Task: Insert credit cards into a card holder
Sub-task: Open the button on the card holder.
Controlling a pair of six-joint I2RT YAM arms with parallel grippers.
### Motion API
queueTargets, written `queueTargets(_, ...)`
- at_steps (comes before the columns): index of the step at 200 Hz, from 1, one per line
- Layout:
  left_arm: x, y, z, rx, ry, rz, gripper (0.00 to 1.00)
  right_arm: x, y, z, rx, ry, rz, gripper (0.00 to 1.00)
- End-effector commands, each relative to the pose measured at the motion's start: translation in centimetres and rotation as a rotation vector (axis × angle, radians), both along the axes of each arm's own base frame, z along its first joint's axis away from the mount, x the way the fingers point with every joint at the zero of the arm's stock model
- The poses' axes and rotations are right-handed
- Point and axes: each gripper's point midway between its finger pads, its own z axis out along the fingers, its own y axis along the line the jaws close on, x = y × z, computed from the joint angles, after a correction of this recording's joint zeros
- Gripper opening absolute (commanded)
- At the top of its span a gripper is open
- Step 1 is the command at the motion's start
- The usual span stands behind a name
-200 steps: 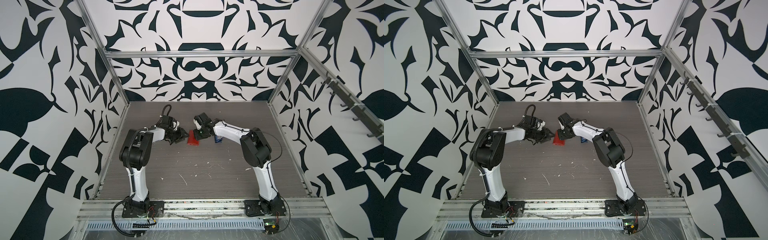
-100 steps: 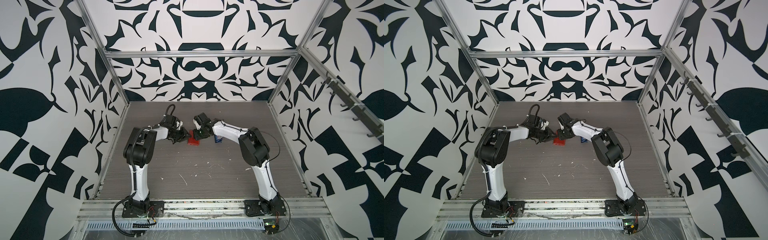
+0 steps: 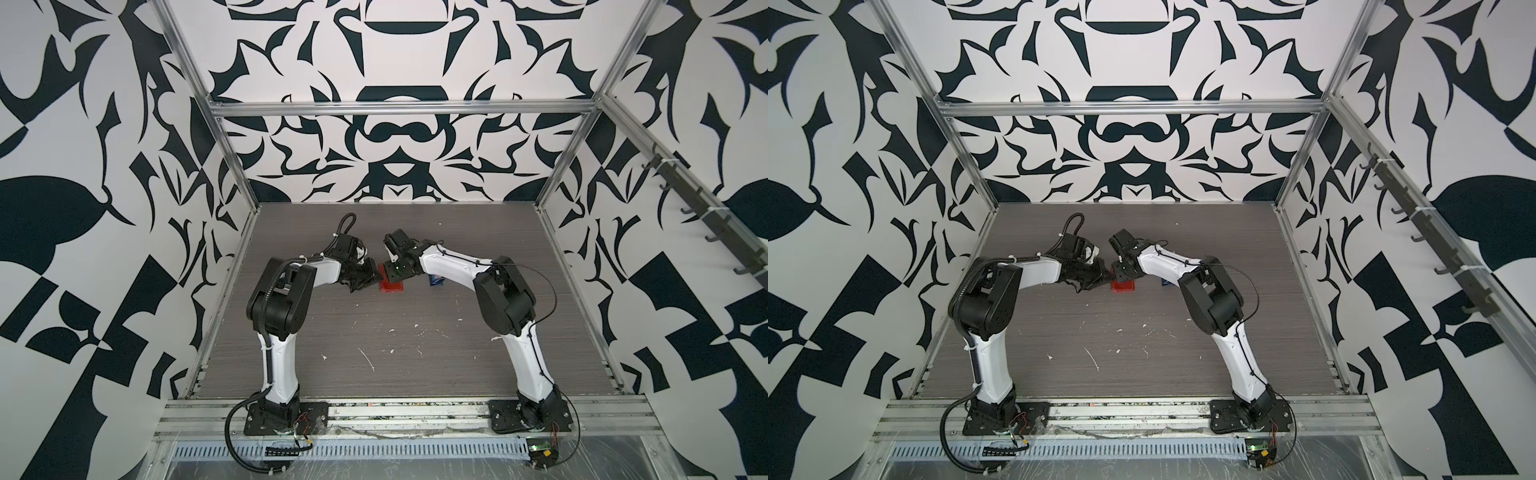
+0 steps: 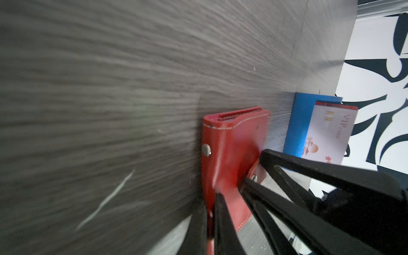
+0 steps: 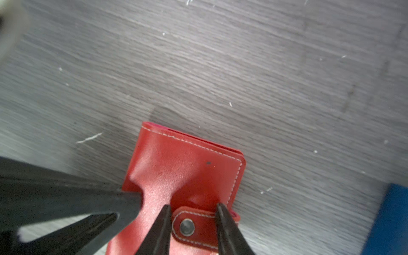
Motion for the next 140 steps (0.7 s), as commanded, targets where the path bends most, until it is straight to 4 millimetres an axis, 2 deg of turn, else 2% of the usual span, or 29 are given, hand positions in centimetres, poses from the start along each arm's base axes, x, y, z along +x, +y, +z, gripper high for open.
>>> queueTargets(1, -2.2, 0.6, -1.4, 0.05, 0.079, 0.011, 0.05, -1.8, -0.6, -1.3, -0.098, 0.041, 0.037, 0.35)
queueTargets(56, -2.6, 0.7, -1.5, 0.054, 0.084, 0.011, 0.05, -2.2, -1.4, -1.4, -0.199, 0.015, 0.059, 0.26)
queueTargets(74, -2.7, 0.9, -1.5, 0.064, 0.081, 0.012, 0.05, -1.7, -2.4, -0.9, -0.246, -0.015, 0.035, 0.21)
queueTargets(140, -3.5, 1.9, -2.1, 0.114, 0.09, 0.011, 0.05, -1.3, -3.2, 1.1, -0.258, -0.065, 0.004, 0.06)
